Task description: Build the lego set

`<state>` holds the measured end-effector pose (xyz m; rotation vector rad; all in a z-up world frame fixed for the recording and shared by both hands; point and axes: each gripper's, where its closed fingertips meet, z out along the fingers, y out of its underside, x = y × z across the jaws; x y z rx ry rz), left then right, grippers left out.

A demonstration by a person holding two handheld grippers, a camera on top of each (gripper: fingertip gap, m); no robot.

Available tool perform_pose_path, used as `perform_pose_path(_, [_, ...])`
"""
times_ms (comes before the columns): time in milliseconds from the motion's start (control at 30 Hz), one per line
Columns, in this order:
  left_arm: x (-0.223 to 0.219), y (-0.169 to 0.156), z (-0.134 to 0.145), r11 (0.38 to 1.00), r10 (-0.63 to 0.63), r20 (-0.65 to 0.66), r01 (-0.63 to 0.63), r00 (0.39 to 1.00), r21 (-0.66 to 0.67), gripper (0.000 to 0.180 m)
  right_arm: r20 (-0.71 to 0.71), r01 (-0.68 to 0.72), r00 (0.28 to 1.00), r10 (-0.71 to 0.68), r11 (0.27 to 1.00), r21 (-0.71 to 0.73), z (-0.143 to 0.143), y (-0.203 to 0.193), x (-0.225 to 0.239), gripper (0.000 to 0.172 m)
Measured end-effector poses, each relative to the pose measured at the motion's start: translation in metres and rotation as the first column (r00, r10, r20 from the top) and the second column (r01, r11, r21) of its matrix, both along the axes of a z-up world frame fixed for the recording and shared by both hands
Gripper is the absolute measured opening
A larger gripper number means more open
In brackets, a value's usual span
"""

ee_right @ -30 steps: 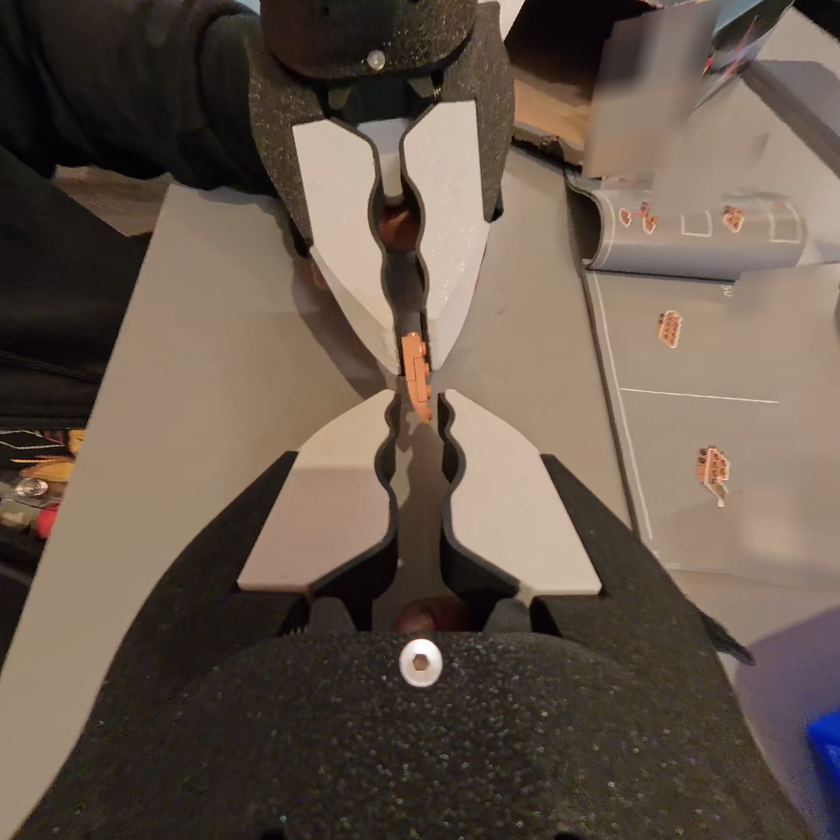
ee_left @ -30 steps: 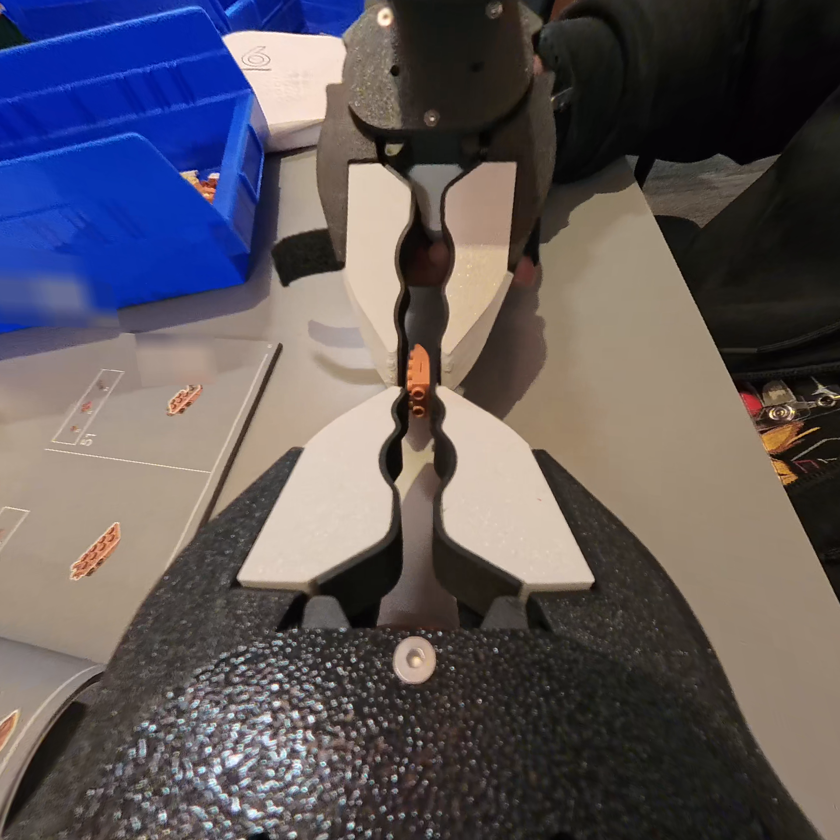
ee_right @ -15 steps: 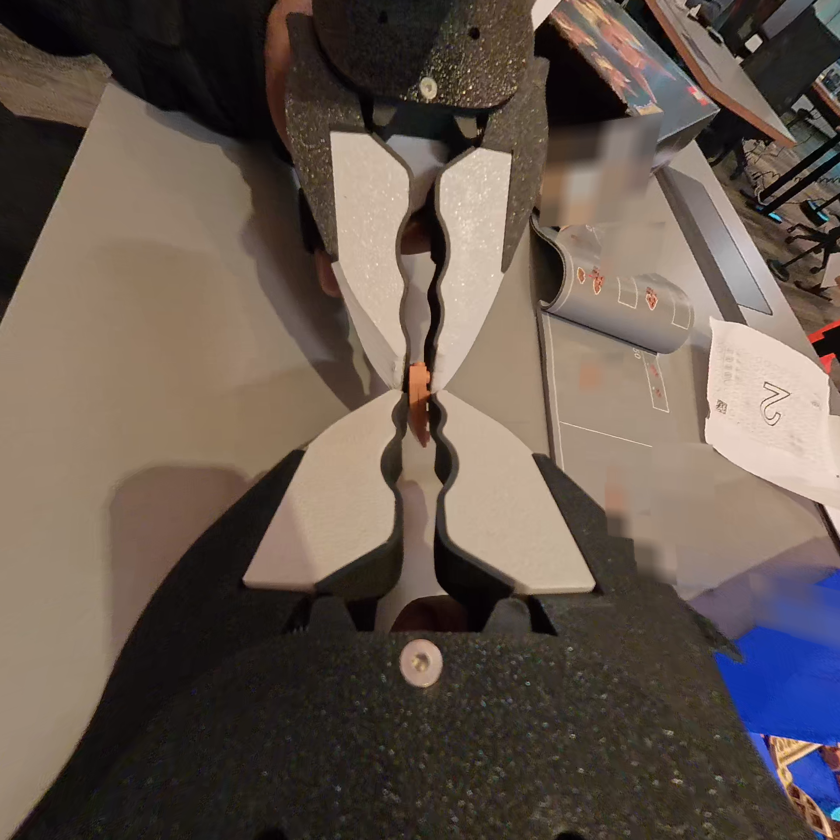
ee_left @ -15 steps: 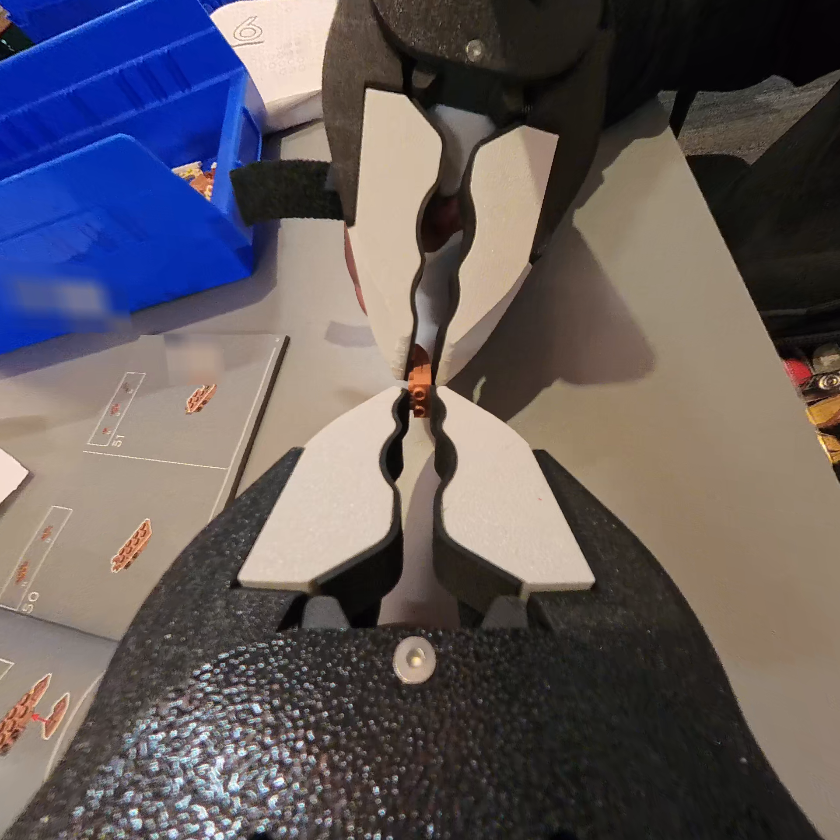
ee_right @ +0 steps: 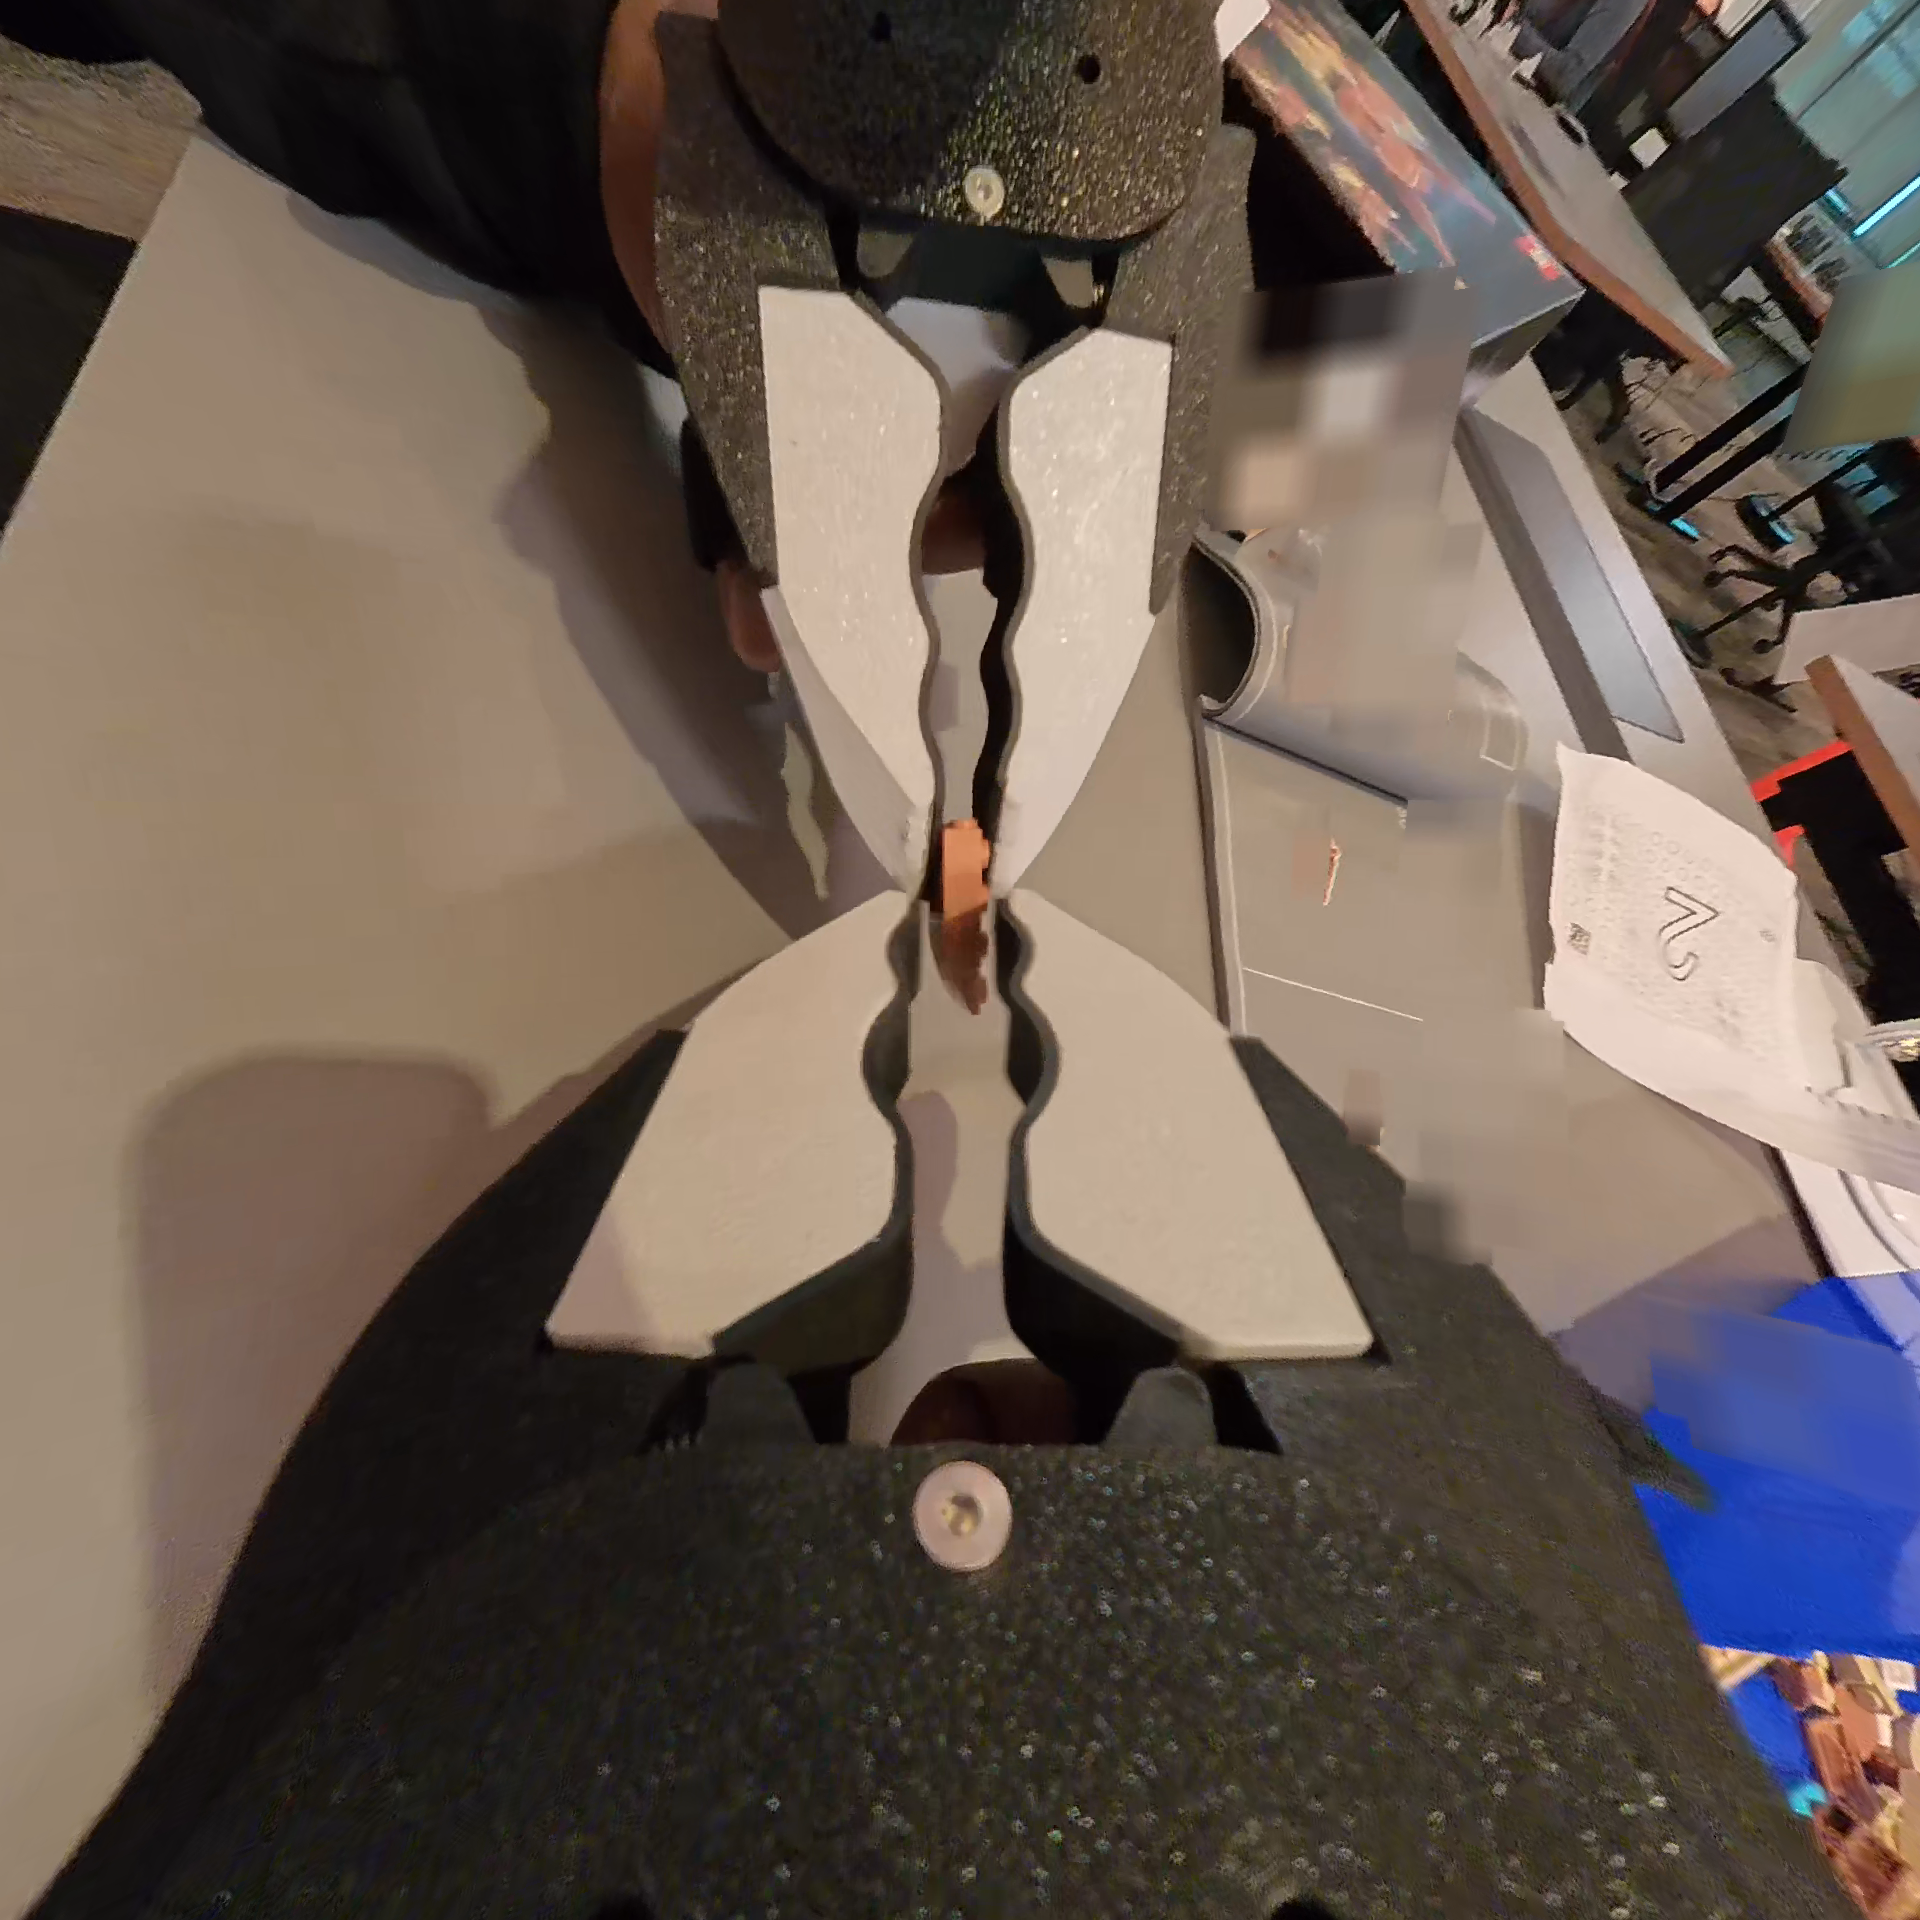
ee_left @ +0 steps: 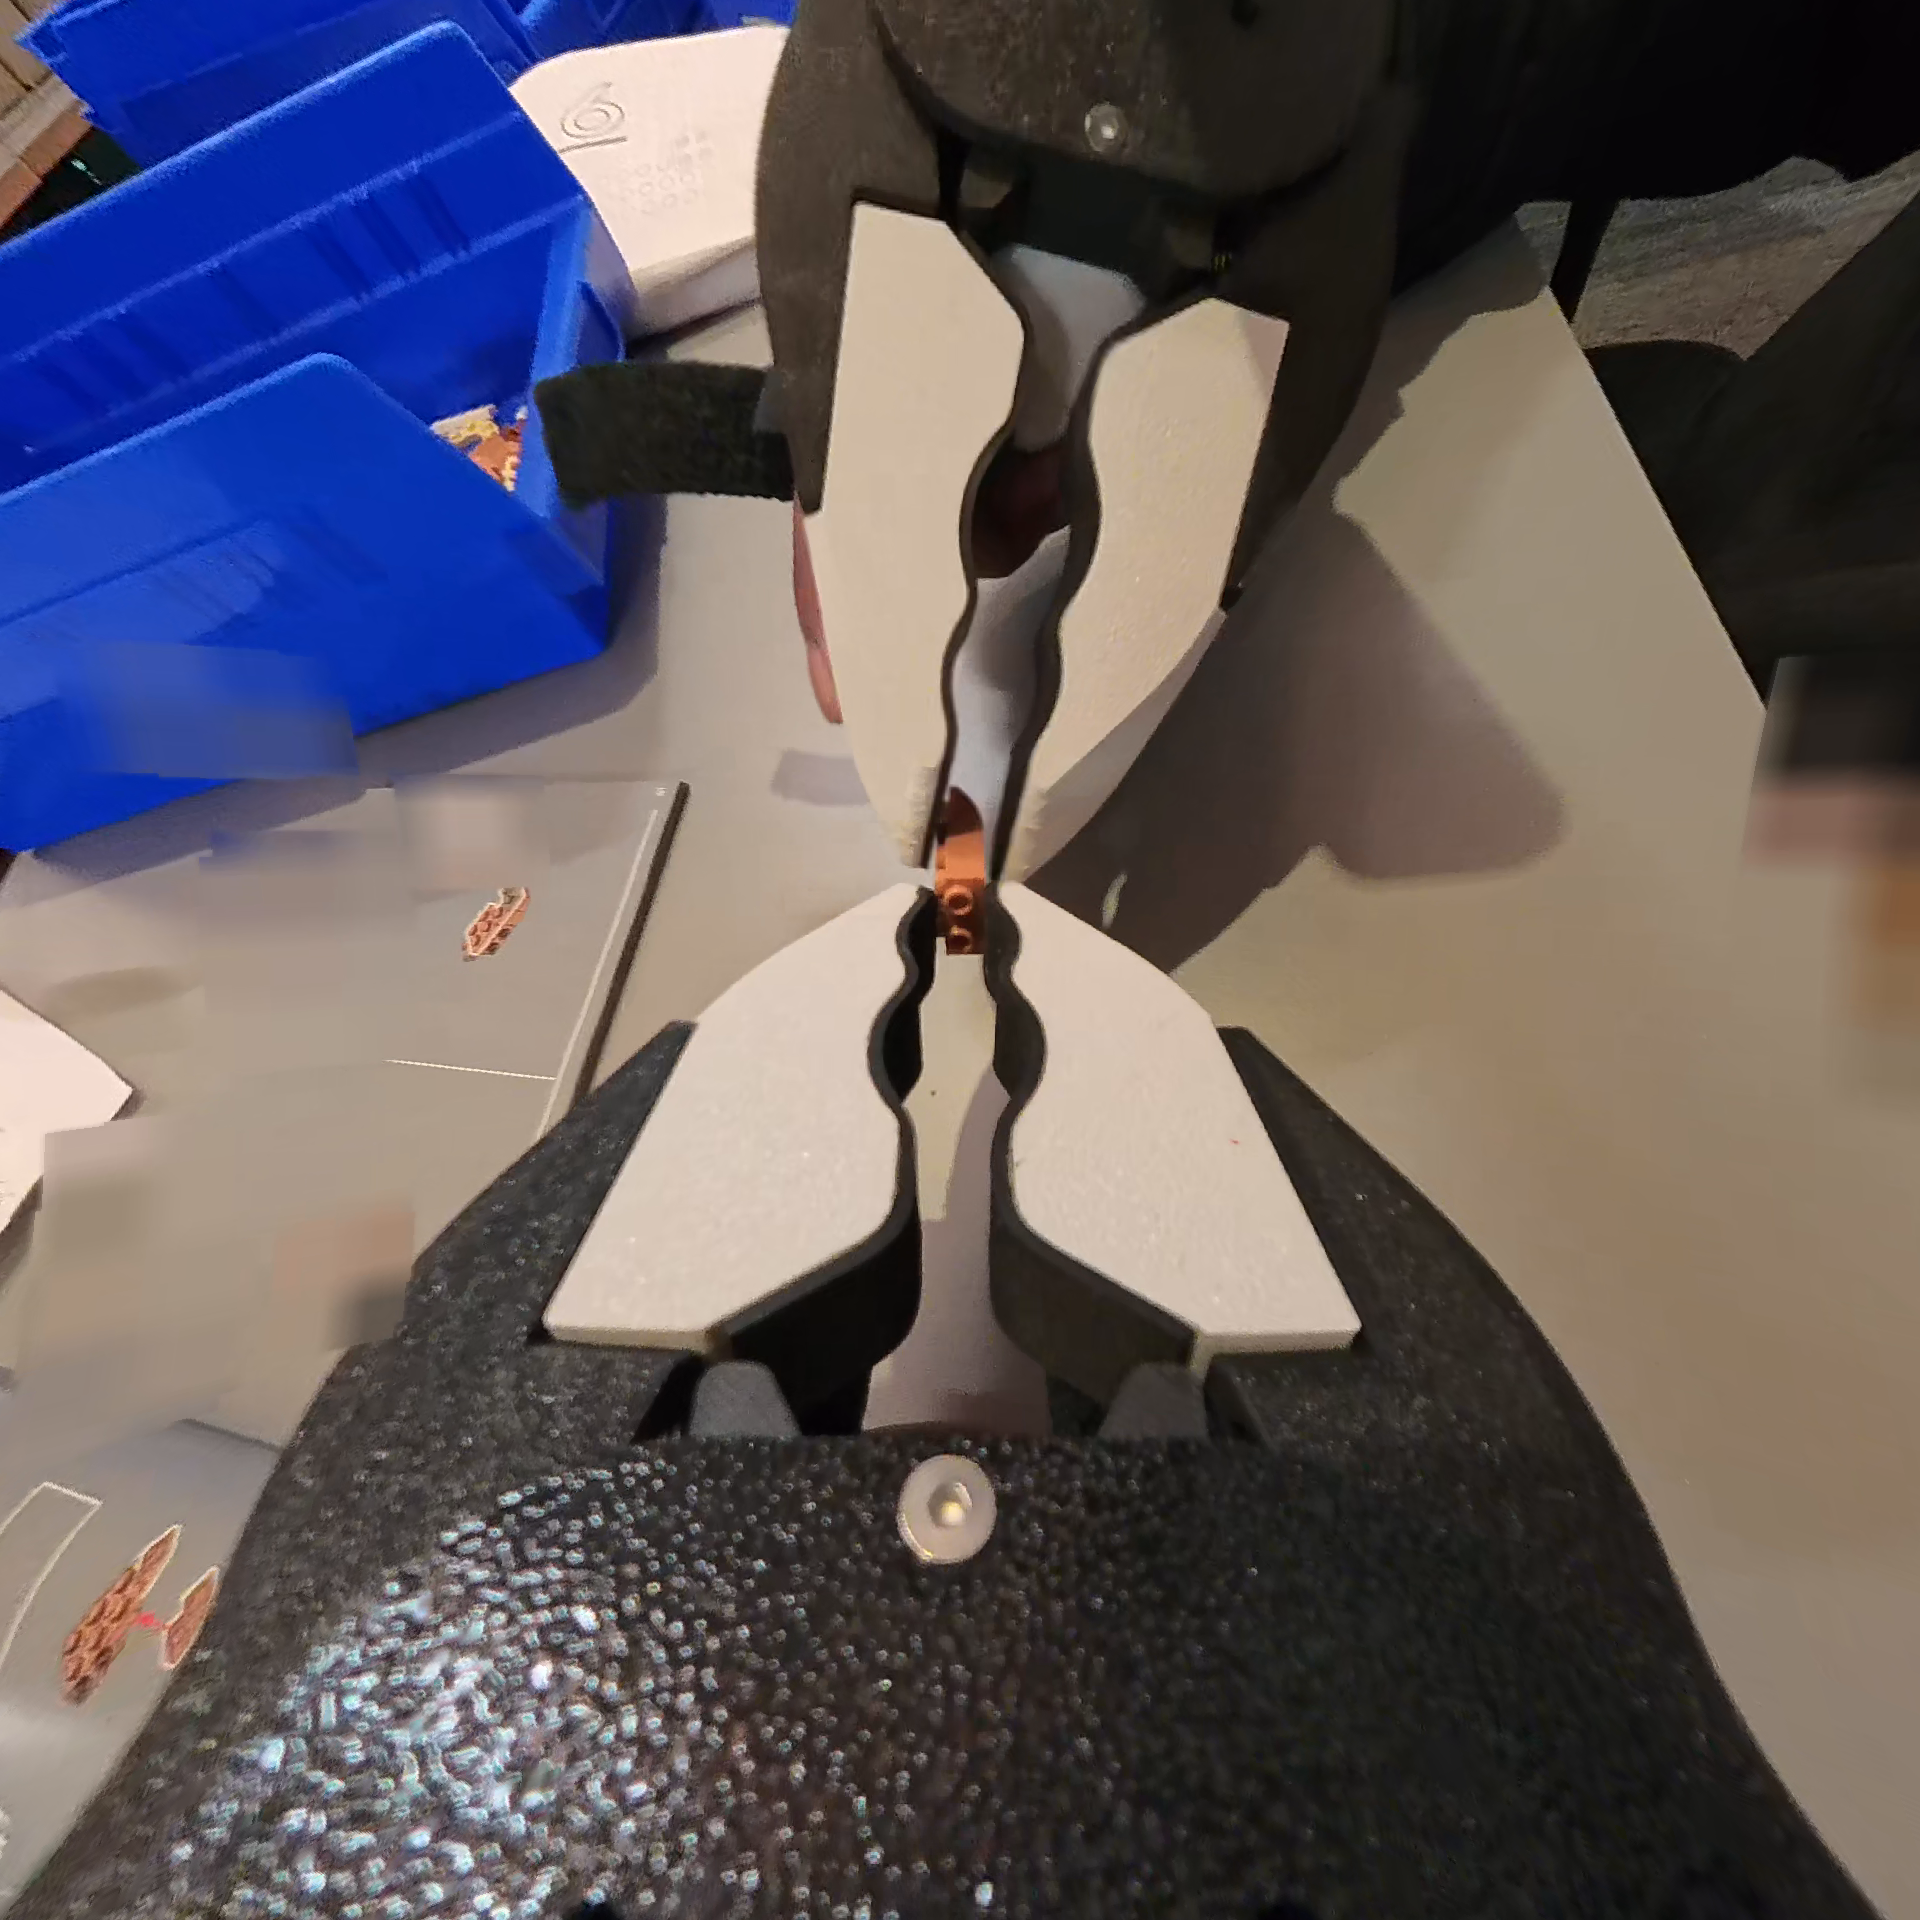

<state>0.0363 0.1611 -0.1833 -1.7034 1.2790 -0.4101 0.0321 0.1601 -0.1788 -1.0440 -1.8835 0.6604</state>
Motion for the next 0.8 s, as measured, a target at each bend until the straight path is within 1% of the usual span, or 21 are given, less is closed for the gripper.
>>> perform_pose_path(33, [-0.001,0.001,0.001,1.000,0.003,0.006,-0.003,1.000,0.008,0.008,0.005,0.010,1.000,-0.010,1.000,0.020,-0.001,0.002,0.000,0.023])
perform_pose_path(100, [-0.002,0.001,0.004,1.000,0.002,0.024,-0.002,1.000,0.011,0.008,0.012,0.030,0.999,-0.031,0.998,0.061,-0.003,0.006,0.001,0.025])
perform_pose_path(367, [0.000,-0.001,0.009,1.000,-0.022,0.056,0.021,0.998,0.020,0.008,-0.017,0.029,0.999,-0.029,0.999,0.044,0.004,0.005,0.001,0.020])
perform_pose_path(567, [0.001,-0.003,0.009,0.999,-0.031,0.090,0.033,0.995,-0.025,0.008,-0.016,0.010,1.000,-0.009,0.999,0.037,0.004,0.002,0.002,0.020])
perform_pose_path(667, [0.001,-0.003,0.008,0.999,-0.031,0.077,0.033,0.997,-0.021,0.008,-0.006,-0.003,1.000,0.003,1.000,0.031,0.003,0.000,0.003,0.011])
perform_pose_path(767, [0.002,-0.003,0.010,0.999,-0.030,0.081,0.031,0.996,-0.009,0.008,-0.015,-0.002,1.000,0.002,1.000,0.000,0.005,0.000,0.003,0.009])
perform_pose_path(800, [0.002,-0.002,0.013,1.000,-0.025,0.097,0.026,0.995,-0.003,0.012,-0.030,0.002,1.000,-0.003,1.000,-0.024,0.008,0.001,0.003,0.009])
